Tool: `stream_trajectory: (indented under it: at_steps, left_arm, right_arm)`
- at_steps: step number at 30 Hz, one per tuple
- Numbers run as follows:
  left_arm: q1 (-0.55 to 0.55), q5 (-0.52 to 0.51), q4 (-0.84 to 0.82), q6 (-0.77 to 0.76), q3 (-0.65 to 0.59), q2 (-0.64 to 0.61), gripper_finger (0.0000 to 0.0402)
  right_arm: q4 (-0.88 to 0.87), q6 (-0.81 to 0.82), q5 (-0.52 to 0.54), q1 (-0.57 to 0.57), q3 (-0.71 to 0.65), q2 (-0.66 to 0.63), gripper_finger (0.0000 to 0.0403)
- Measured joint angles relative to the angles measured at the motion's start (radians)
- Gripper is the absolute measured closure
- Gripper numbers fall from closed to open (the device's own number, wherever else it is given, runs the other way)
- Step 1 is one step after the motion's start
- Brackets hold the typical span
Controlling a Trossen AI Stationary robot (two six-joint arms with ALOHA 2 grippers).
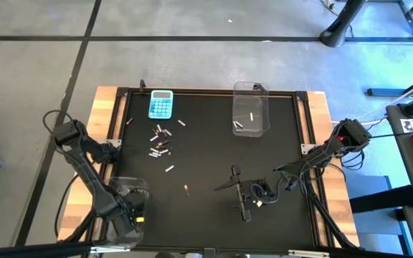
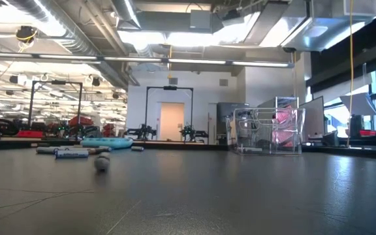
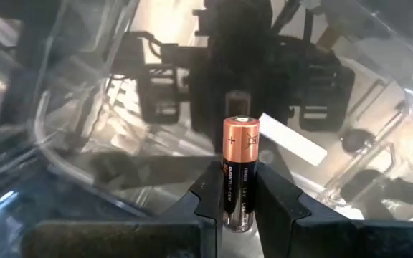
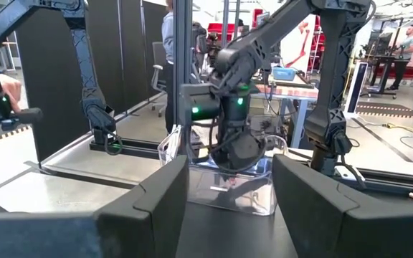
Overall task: Sort batteries
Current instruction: Put the black battery into the bottom transparent bin, then put the black battery into the top transparent bin
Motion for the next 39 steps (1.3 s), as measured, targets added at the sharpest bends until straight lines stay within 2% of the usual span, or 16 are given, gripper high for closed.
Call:
stream_trajectory:
  at_steps: [3,14,18,21,25,29,33,39]
  left_arm:
    - [0.0,0.0,0.046,0.0,-0.038,0.0,0.0355]
    - [0.0,-0.005,0.066,0.019,-0.058,-0.005,0.027]
    - [0.001,0.0,0.058,0.031,-0.064,-0.048,0.0245]
    - [0.007,0.003,0.053,0.02,-0.062,-0.12,0.0233]
    - [0.008,-0.025,0.018,-0.033,-0.062,-0.234,0.0231]
    - [0.006,-0.111,-0.017,-0.059,-0.061,-0.352,0.0237]
    - [0.006,-0.236,-0.038,0.004,-0.053,-0.455,0.0246]
    - [0.0,-0.585,-0.032,0.224,-0.052,-0.565,0.0254]
  right_arm:
    - [0.0,0.0,0.0,0.0,0.0,0.0,0.0199]
    - [-0.017,0.041,0.065,0.0,0.0,0.0,0.0199]
    - [-0.053,0.078,0.096,-0.008,0.01,0.012,0.0199]
    - [-0.13,0.102,0.105,-0.021,0.071,0.069,0.0199]
    - [-0.299,0.124,0.087,-0.055,0.236,0.193,0.0199]
    - [-0.52,0.175,0.067,-0.091,0.421,0.329,0.0199]
    - [-0.616,0.274,0.051,-0.119,0.569,0.449,0.0199]
    - [-0.619,0.36,0.026,-0.135,0.728,0.598,0.0199]
